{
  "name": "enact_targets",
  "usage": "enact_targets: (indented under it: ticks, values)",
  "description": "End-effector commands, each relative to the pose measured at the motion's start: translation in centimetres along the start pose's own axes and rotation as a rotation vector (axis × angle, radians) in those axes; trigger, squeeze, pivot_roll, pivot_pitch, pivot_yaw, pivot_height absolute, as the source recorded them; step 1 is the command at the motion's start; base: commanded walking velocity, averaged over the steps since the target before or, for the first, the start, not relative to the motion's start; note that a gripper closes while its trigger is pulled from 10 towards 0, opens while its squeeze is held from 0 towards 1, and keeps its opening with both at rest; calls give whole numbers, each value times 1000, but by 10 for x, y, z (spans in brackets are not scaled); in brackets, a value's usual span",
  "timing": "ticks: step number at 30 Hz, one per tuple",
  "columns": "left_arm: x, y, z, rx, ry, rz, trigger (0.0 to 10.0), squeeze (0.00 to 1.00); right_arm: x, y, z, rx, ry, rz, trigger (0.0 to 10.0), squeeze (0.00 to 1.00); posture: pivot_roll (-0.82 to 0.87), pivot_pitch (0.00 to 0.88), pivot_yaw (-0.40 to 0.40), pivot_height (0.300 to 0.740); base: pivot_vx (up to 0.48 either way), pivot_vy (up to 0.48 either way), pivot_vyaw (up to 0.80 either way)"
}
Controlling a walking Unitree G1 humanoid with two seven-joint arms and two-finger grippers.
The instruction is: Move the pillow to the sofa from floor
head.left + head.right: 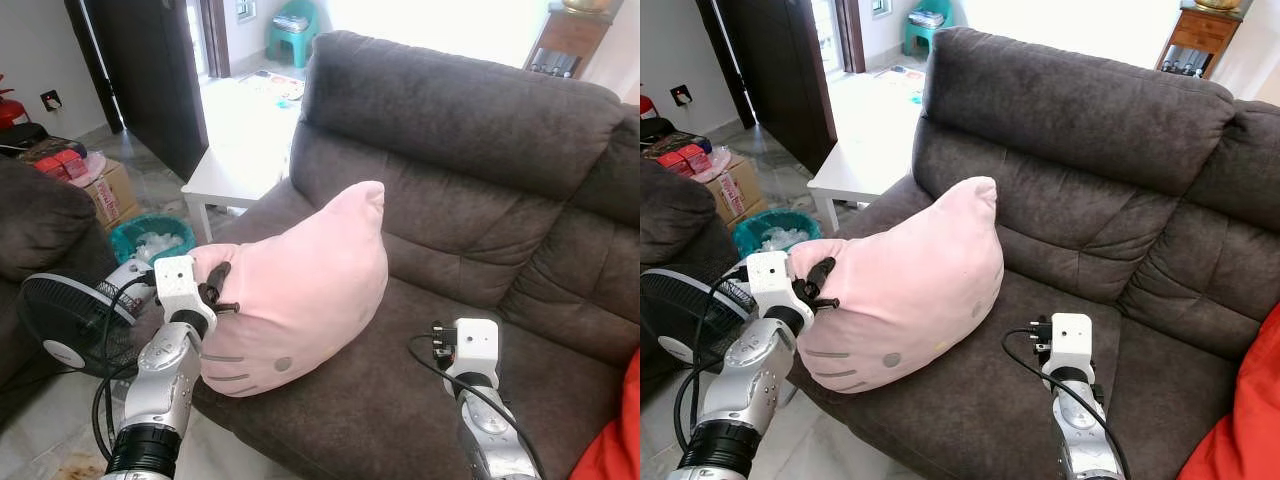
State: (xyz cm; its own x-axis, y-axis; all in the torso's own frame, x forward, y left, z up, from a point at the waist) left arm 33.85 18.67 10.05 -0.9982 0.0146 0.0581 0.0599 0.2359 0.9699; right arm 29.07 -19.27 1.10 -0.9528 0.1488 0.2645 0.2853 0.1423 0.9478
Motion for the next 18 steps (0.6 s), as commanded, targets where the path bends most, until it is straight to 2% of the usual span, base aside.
enact_targets:
  ticks: [1,11,18]
  values:
    - [1,7,7,-17,35,-36,10000,1000,-1,1,-1,4,-5,-6,10000,0,149,2,-81,740,0,0,0]
    - [0,17,12,-11,80,-90,10000,1000,-2,2,-2,5,-6,-11,10000,0,150,9,-86,740,0,0,0]
    - [1,28,6,-48,62,-144,10000,1000,-1,2,-1,5,-2,-11,10000,0,153,17,-89,740,0,0,0]
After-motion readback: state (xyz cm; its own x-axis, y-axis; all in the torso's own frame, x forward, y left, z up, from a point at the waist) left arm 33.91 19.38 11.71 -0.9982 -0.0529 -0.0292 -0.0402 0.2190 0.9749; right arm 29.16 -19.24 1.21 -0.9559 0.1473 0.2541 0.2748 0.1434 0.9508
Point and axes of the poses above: a point about 5 cm out from each wrist's last joint towards the gripper, its own x axis pointing back from the gripper into the wrist, its own y axis along the axis of the wrist's last joint, z = x × y, the point moved 2 cm from there along -x, pointing out of the wrist towards the gripper, and after that the axes turned 4 degrees about x, right-handed, at the moved point
